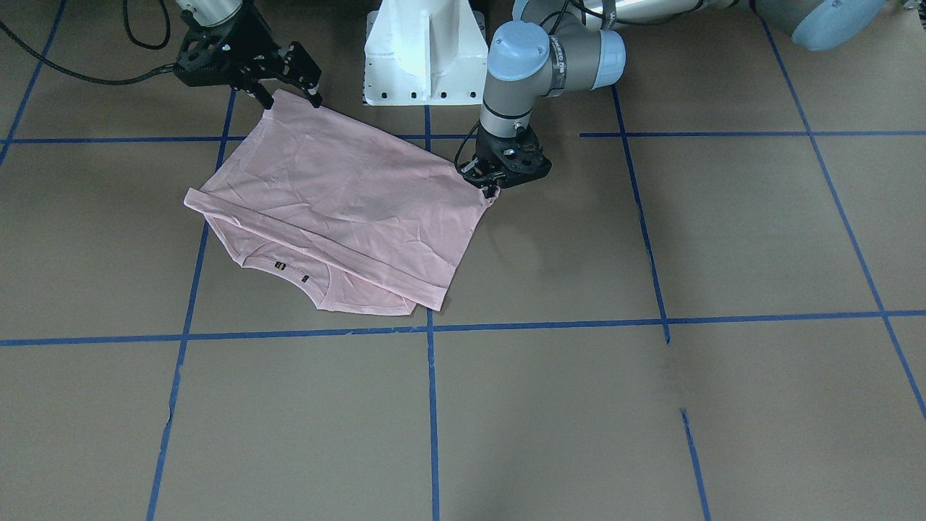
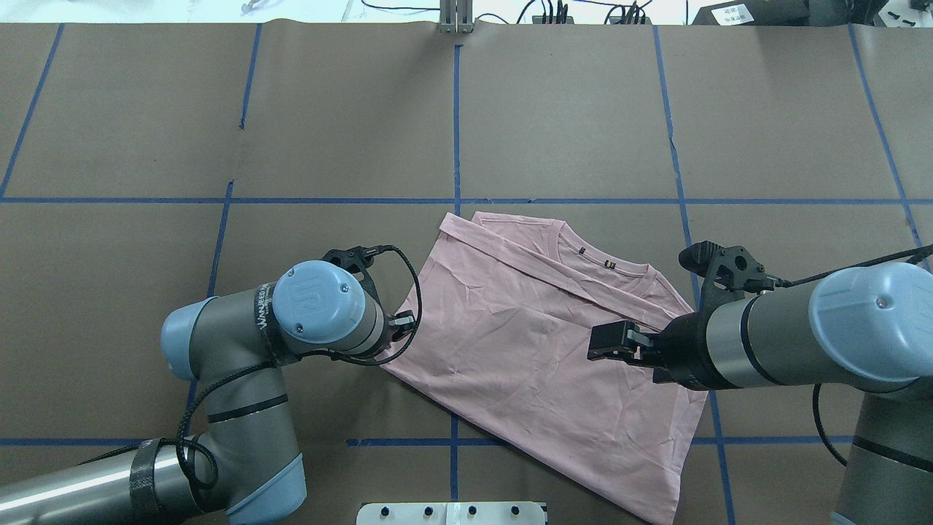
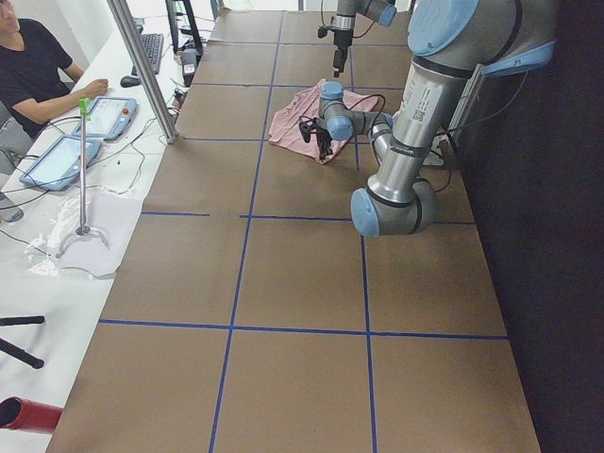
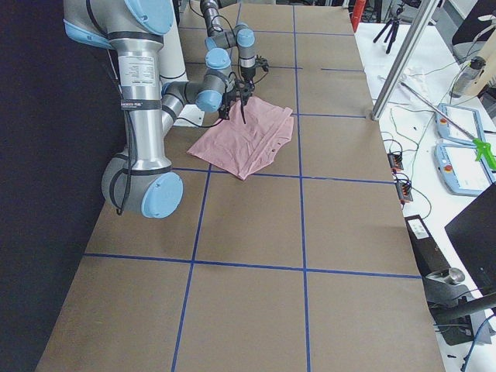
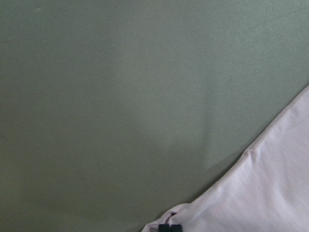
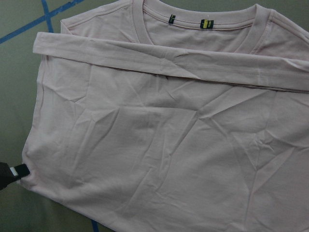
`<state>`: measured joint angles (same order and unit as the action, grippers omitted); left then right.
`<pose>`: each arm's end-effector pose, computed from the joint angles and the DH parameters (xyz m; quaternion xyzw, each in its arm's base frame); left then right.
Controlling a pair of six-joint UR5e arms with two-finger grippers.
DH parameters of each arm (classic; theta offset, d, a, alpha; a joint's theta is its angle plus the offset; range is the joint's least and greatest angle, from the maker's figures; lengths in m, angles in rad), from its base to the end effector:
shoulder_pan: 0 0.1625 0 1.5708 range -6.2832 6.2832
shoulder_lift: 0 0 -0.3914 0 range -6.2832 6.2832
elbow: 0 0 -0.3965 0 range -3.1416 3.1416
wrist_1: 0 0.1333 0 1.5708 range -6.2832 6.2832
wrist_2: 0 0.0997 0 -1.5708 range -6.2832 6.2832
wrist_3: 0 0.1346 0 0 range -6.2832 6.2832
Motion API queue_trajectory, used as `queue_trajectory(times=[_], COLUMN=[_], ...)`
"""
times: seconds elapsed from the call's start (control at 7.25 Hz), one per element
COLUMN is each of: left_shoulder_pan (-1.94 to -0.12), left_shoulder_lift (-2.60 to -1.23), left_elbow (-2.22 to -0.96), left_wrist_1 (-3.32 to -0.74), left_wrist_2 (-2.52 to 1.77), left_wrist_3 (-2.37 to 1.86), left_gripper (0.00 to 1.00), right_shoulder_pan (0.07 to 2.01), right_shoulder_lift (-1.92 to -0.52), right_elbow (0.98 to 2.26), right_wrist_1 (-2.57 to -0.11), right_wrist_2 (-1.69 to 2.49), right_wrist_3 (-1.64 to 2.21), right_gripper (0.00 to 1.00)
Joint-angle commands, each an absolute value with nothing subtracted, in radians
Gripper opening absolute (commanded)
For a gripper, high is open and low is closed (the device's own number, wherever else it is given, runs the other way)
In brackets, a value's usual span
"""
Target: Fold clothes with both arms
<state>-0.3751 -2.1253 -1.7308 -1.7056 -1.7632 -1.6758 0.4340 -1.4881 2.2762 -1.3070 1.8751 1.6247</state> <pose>0.5846 -0.3458 0.2479 -0.0315 0.4181 -0.1772 0.8904 -0.3900 -0.2832 0.2485 -0.0350 -0.5121 0.1326 0.8479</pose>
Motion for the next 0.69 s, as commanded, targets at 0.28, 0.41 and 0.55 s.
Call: queue_trajectory(times=[0.28, 0.41, 0.55], left_shoulder_pan=[-0.377, -0.376, -0.374], left_shoulder_lift=[-2.121, -2.12, -2.121], left_elbow=[-1.73, -1.727, -1.729], left_wrist_1=[-1.704, -1.704, -1.704], left_wrist_2=[-1.761, -1.758, -1.758], left_wrist_3=[-1.677, -1.677, -1.689], left_gripper=[0.24, 0.99, 1.0], right_shoulder_pan=[0.433, 0.433, 0.433], right_shoulder_lift=[-1.489, -1.488, -1.488], right_elbow=[2.275, 2.275, 2.275], right_wrist_1=[-1.307, -1.307, -1.307], right_wrist_2=[1.873, 1.873, 1.873], right_wrist_3=[1.632, 1.632, 1.632], right_gripper=[1.0, 1.0, 1.0])
